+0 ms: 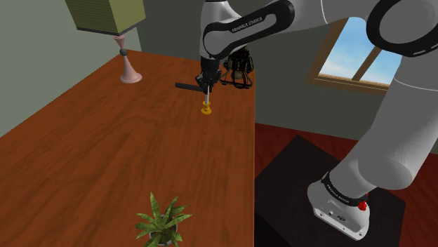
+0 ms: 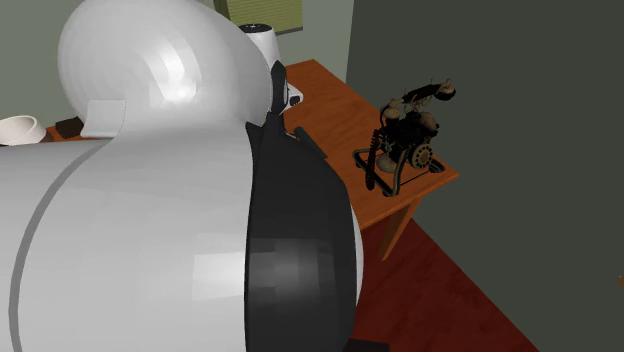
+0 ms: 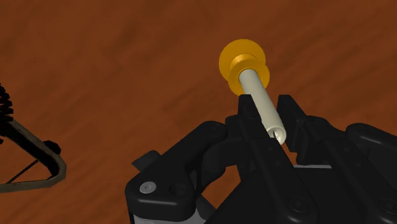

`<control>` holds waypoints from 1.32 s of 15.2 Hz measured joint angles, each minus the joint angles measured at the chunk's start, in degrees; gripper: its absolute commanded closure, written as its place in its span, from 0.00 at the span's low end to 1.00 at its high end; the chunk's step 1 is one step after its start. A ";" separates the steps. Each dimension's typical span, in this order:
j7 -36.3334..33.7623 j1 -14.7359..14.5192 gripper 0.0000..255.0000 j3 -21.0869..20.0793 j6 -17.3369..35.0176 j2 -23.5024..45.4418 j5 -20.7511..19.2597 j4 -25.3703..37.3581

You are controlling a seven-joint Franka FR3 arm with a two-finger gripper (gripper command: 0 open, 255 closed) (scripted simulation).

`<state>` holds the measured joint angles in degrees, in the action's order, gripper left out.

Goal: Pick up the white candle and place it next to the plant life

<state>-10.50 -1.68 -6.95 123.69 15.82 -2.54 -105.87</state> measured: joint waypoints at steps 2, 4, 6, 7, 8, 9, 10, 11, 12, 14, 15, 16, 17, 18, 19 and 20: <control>0.00 0.00 1.00 0.00 0.00 0.00 0.00 0.00; 0.00 0.00 1.00 0.00 0.00 0.00 0.00 0.00; -0.01 -0.02 1.00 -0.04 -0.80 -0.38 0.06 0.43; 0.03 -0.02 1.00 -0.05 -1.44 -0.45 0.09 1.02; 0.07 0.00 1.00 -0.07 -2.20 -0.87 0.16 1.35; 0.11 0.02 1.00 -0.09 -2.80 -1.30 0.23 1.54; 0.20 0.06 1.00 -0.07 -3.43 -1.39 0.26 2.08; 0.27 0.09 1.00 -0.07 -4.10 -1.60 0.31 2.53; 0.27 0.08 1.00 -0.09 -4.82 -1.87 0.35 2.99; 0.34 0.10 1.00 -0.13 -6.21 -2.59 0.46 3.67; 0.38 0.10 1.00 -0.13 -6.99 -2.68 0.49 4.36; 0.38 0.09 1.00 -0.14 -7.69 -2.72 0.50 5.02; 0.36 0.07 1.00 -0.17 -8.36 -2.98 0.54 5.42; 0.46 0.12 1.00 -0.16 -8.89 -3.26 0.59 5.68; 0.51 0.13 1.00 -0.15 -9.71 -3.23 0.61 6.54; 0.45 0.09 1.00 -0.18 -10.58 -3.41 0.63 7.23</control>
<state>-10.04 -1.59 -7.14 113.11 12.41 -1.92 -98.64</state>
